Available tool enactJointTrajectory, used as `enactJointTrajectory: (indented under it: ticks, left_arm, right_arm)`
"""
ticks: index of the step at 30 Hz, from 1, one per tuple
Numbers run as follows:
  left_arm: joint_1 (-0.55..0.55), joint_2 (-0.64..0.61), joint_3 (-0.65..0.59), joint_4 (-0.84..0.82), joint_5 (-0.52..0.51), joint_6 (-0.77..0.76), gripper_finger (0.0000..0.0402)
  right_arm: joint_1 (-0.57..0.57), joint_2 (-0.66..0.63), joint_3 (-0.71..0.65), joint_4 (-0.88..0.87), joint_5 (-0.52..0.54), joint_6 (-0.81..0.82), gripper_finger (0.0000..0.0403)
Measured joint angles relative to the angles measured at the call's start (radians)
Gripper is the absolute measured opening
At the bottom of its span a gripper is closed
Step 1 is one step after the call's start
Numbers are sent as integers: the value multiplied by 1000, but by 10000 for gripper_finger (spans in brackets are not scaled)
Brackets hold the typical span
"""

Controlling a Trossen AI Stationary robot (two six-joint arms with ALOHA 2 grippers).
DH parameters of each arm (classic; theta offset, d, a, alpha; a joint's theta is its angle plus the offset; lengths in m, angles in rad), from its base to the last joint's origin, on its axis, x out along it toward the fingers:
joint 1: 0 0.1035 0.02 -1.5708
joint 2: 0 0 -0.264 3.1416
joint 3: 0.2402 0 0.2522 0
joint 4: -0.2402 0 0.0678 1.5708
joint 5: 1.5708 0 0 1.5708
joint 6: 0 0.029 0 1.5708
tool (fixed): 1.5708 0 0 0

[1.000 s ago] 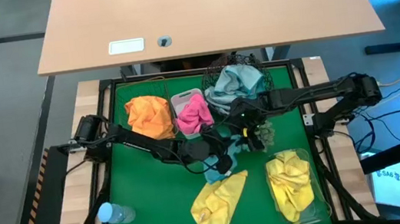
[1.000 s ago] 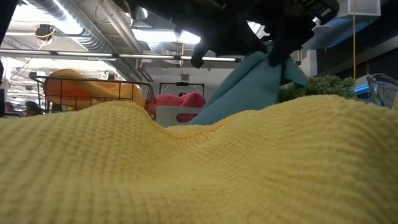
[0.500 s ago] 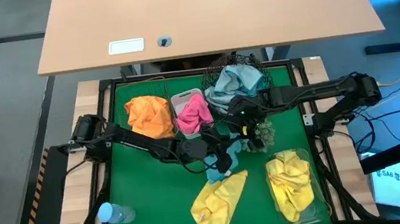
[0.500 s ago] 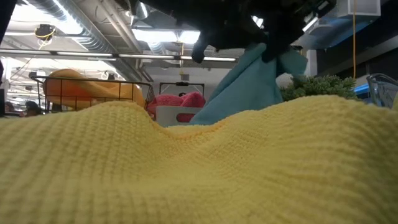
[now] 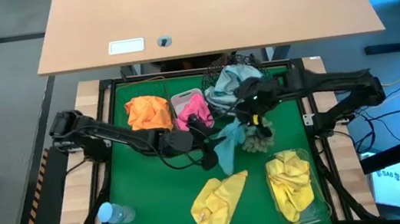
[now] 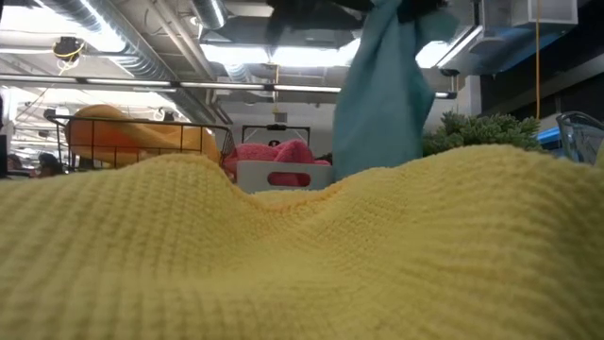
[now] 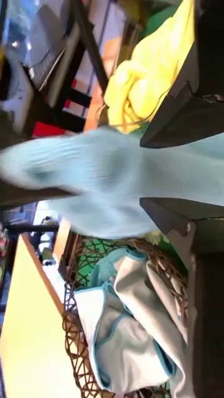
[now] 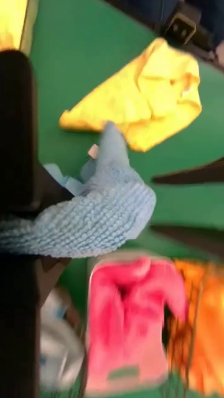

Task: Sort microfiber towel by color & place in baskets
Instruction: Put the blue microfiber towel into the black basket

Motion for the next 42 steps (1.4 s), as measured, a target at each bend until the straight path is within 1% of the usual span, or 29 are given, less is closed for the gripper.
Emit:
enactJointTrajectory:
  ticks: [6,10,13,16,20,24,26,29,34,38,42]
  left_arm:
    - [-4,-84,0,-116,9,1,133]
    - [-6,-107,0,-143,12,1,133]
    - [-6,-109,0,-147,24,0,133]
    - [-6,-109,0,-148,67,-2,133]
    - [-7,-108,0,-148,123,-7,133]
    - [-14,-108,0,-148,130,-8,133]
    - [-17,-108,0,-148,131,-9,133]
    - [-24,-108,0,-148,130,-9,133]
    - [-34,-108,0,-150,131,-9,133]
    - [-36,-108,0,-150,142,-10,133]
    - [-35,-108,-1,-151,177,-35,133]
  right_arm:
    - [0,-38,165,-156,160,-64,8]
    - [-22,-86,223,-174,171,-151,13]
    - [-74,-127,237,-164,179,-163,19]
    - [-163,-159,237,-157,212,-180,17]
    - [-306,-174,237,-109,220,-180,11]
    - [-439,-167,234,-36,219,-180,16]
    - [-488,-156,227,9,220,-180,18]
    - [-553,-126,218,24,218,-180,17]
    - [-610,-74,161,26,215,-179,14]
    - [-610,-27,86,25,214,-149,18]
    - [-608,13,21,27,155,-116,24]
